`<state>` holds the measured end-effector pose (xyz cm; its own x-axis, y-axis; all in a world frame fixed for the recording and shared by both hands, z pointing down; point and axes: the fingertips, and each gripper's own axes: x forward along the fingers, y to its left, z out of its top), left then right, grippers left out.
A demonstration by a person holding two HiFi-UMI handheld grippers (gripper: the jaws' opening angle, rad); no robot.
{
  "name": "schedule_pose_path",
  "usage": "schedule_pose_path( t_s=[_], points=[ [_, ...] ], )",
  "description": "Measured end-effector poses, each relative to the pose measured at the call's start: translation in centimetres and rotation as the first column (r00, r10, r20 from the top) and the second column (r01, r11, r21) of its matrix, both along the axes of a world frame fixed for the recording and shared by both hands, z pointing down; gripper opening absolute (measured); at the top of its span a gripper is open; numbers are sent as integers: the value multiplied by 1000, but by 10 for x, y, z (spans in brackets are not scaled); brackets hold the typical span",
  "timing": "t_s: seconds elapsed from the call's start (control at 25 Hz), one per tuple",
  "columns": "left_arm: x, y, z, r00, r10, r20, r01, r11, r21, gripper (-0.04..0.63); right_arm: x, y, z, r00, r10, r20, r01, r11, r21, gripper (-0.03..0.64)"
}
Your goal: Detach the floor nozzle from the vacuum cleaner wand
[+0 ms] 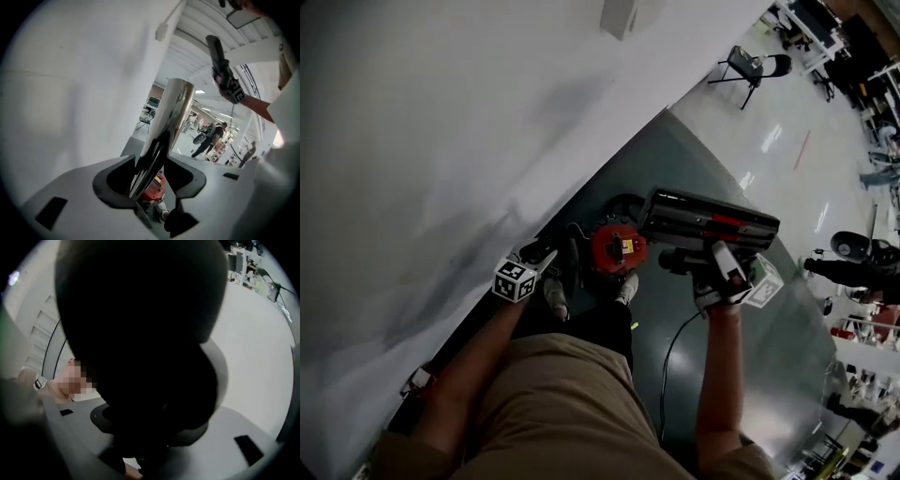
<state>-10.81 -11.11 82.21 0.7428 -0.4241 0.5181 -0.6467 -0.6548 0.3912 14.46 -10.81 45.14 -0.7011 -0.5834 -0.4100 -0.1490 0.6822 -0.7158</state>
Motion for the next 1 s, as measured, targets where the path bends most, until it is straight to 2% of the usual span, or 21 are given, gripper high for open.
schedule_pose_path(
  t_s=[0.08, 0.16, 0.28, 0.32, 0.4, 0.44, 0.52, 0.56, 0.6, 0.68, 0.72, 0.76, 0.8, 0.88, 0.92, 1.0],
  points=[
    [-23, -16, -18, 993, -115, 1, 115, 993, -36, 183, -12, 4, 2, 998, 7, 65, -3, 998, -65, 247],
    [-47, -32, -28, 965, -260, -11, 259, 963, -81, 188, -16, 5, 5, 992, 21, 125, -6, 993, -117, 247],
    [-83, -47, -24, 885, -465, -35, 453, 875, -174, 221, -17, 6, 11, 988, 27, 150, -4, 988, -151, 247],
    [-94, -50, -21, 862, -507, -20, 494, 847, -197, 266, -17, 6, 13, 989, 26, 146, -3, 988, -156, 247],
    [-115, -49, -11, 827, -561, 30, 552, 800, -234, 352, -15, 6, 15, 991, 19, 133, 3, 987, -163, 247],
    [-125, -45, -6, 808, -588, 41, 577, 774, -262, 366, -14, 6, 16, 992, 11, 129, 11, 986, -165, 247],
    [-140, -37, 0, 772, -636, 11, 602, 725, -334, 382, -14, 7, 15, 992, -16, 126, 37, 985, -167, 247],
    [-143, -33, 1, 773, -634, -11, 587, 722, -366, 383, -13, 6, 15, 992, -33, 124, 53, 985, -167, 247],
    [-143, -29, 1, 795, -606, -12, 556, 737, -386, 383, -13, 6, 14, 992, -53, 117, 72, 983, -168, 247],
    [-143, -17, 3, 862, -502, 67, 487, 784, -386, 383, -13, 4, 16, 991, -100, 93, 115, 978, -174, 247],
    [-145, -13, 3, 874, -474, 111, 478, 791, -382, 383, -11, 4, 19, 989, -123, 79, 136, 974, -180, 247],
    [-147, -11, 2, 865, -485, 130, 495, 779, -385, 383, -7, 4, 24, 987, -144, 68, 154, 969, -191, 247],
    [-149, -10, -2, 839, -530, 124, 532, 748, -397, 383, -1, 5, 30, 985, -161, 62, 170, 964, -205, 247],
    [-150, -9, -9, 770, -632, 91, 606, 678, -416, 383, 10, 10, 38, 979, -192, 72, 204, 952, -227, 247],
    [-149, -8, -14, 748, -658, 84, 628, 661, -410, 383, 14, 13, 39, 975, -208, 79, 221, 948, -231, 247],
    [-142, -3, -23, 735, -673, 85, 651, 664, -369, 383, 24, 18, 45, 970, -234, 68, 243, 939, -244, 247]
  ],
)
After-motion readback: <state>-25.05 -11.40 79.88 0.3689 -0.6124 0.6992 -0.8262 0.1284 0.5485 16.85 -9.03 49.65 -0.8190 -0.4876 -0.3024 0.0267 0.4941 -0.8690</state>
